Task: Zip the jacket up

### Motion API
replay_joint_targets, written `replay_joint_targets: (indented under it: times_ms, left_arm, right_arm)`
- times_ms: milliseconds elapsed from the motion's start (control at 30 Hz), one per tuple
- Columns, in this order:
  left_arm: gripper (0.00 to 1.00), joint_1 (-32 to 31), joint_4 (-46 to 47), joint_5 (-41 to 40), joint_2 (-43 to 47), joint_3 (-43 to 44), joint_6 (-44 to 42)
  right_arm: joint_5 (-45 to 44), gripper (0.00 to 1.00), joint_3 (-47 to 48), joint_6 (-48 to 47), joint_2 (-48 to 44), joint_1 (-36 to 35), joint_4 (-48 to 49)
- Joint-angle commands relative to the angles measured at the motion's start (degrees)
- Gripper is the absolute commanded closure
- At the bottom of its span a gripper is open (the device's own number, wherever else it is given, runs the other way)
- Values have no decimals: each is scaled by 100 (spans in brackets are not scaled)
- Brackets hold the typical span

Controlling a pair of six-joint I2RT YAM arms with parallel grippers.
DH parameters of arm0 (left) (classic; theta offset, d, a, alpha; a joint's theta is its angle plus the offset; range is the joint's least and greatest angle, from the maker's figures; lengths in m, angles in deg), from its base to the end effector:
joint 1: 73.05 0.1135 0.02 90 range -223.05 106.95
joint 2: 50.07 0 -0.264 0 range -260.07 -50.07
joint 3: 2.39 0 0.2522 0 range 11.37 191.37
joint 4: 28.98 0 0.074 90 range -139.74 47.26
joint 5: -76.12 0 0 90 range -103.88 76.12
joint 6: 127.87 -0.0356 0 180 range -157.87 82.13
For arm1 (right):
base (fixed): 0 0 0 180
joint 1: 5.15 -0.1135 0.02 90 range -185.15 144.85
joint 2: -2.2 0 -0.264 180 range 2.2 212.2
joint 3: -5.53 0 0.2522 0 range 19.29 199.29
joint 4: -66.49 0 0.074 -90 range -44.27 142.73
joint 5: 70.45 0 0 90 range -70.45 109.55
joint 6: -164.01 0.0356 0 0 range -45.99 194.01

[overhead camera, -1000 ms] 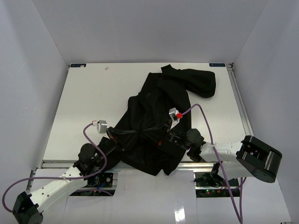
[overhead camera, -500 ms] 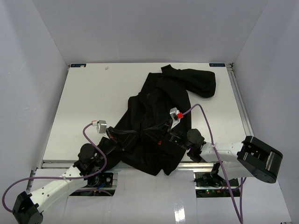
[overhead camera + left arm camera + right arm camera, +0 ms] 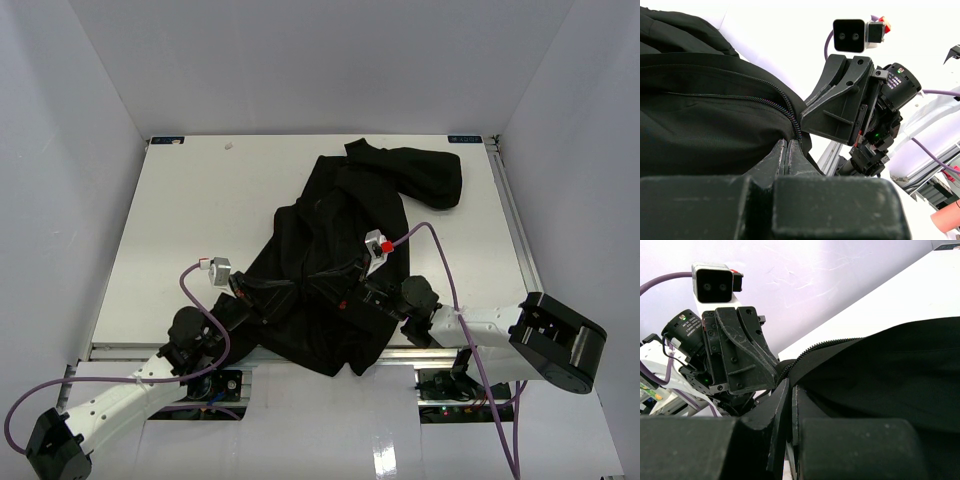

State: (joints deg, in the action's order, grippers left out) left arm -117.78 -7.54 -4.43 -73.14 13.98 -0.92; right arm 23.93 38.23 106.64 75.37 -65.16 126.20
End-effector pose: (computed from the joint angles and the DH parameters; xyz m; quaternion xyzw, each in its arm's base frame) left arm 0.0905 -0.0978 0.2153 0.1064 0.6027 -0.5542 0.5642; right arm 0.1170 0.2082 0.2386 -0.1672 0.5548 0.6045 0.5467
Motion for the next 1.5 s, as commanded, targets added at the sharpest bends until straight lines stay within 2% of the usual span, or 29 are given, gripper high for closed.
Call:
replay_joint_targets:
  times_ms: [0,333,1467]
  left_arm:
    - [100,-1,182,89,41,-196,19]
    - [100,-1,-81,-58,257,-112,-39]
    - [100,-1,64,-92,94,-177,-16]
  right_arm:
    - [-62,92,116,-33,-24,3,1746]
    - [-19,92,48,31,81,-2,1870]
    - [-34,92,78,81,31,7,1987]
